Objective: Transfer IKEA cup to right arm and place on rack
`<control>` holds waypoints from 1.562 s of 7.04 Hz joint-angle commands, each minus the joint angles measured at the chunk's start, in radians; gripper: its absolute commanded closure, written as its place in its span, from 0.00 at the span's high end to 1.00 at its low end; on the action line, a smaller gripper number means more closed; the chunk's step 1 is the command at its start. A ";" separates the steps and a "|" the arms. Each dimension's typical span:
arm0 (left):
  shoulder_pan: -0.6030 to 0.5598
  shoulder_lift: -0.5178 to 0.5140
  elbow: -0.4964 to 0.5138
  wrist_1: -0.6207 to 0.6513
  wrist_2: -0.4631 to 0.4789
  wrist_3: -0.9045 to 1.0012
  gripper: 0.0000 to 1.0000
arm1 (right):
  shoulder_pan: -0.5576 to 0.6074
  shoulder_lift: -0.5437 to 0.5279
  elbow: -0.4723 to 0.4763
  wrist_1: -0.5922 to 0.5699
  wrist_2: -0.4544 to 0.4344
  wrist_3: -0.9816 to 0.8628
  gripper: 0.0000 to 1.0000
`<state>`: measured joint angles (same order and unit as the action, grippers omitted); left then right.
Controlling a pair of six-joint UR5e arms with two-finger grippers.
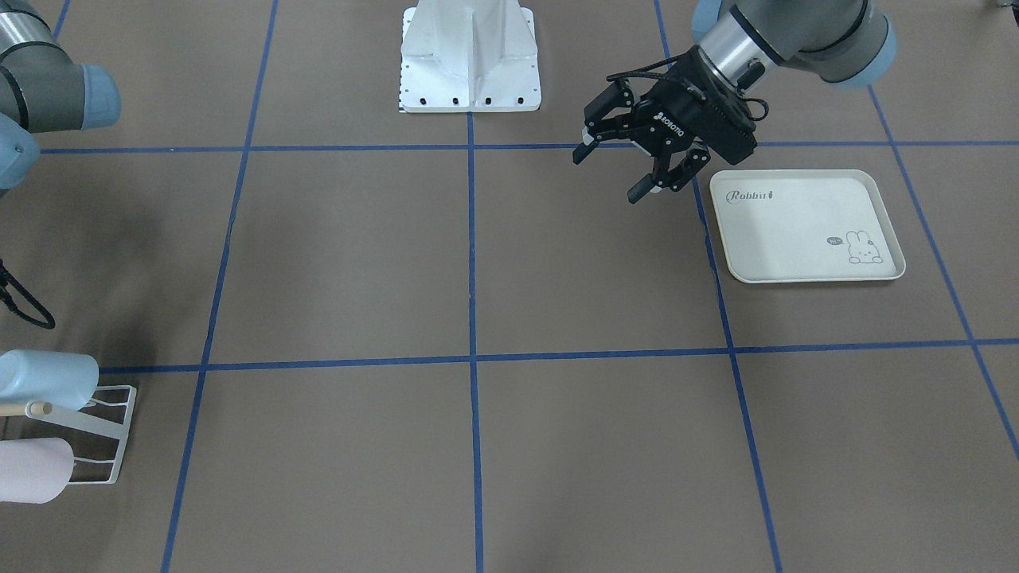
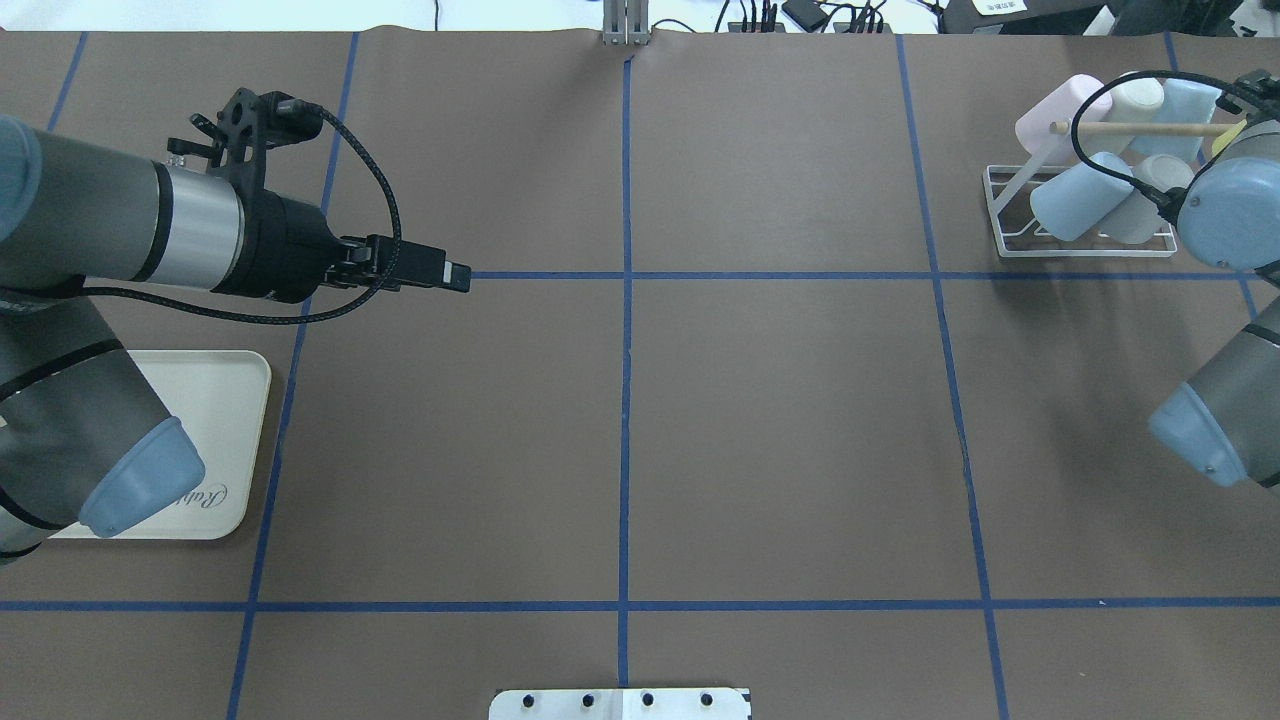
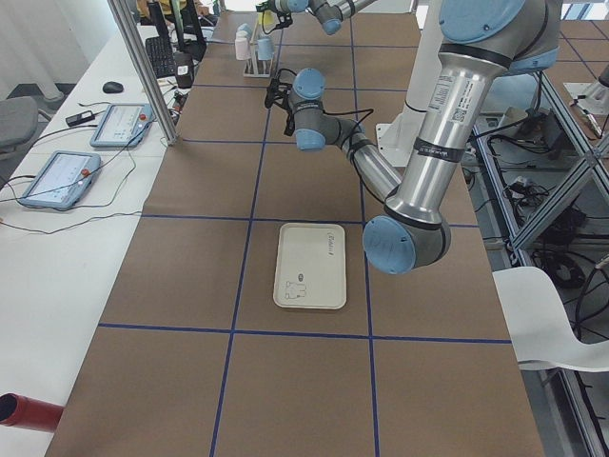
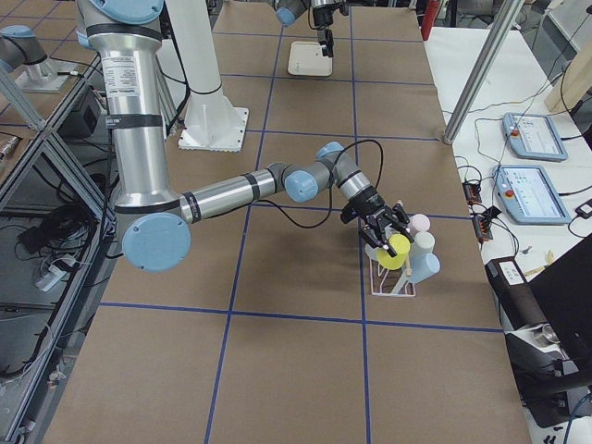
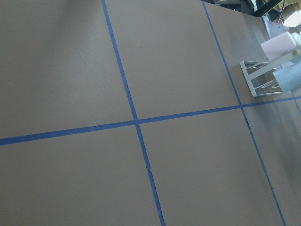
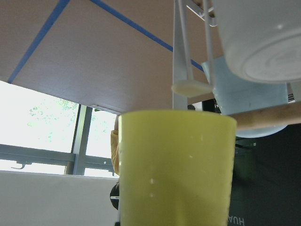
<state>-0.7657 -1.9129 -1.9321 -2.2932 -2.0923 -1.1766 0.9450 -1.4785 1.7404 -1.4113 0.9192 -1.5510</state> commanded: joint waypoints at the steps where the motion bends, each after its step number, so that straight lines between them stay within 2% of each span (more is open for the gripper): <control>1: 0.000 0.000 0.001 0.000 0.000 0.000 1.00 | -0.015 0.000 -0.007 0.000 -0.025 0.008 0.00; 11: 0.002 0.035 0.001 -0.043 0.000 -0.001 1.00 | -0.044 0.000 -0.038 0.000 -0.049 0.022 0.00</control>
<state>-0.7639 -1.8790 -1.9313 -2.3361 -2.0923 -1.1781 0.9039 -1.4788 1.7067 -1.4113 0.8698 -1.5297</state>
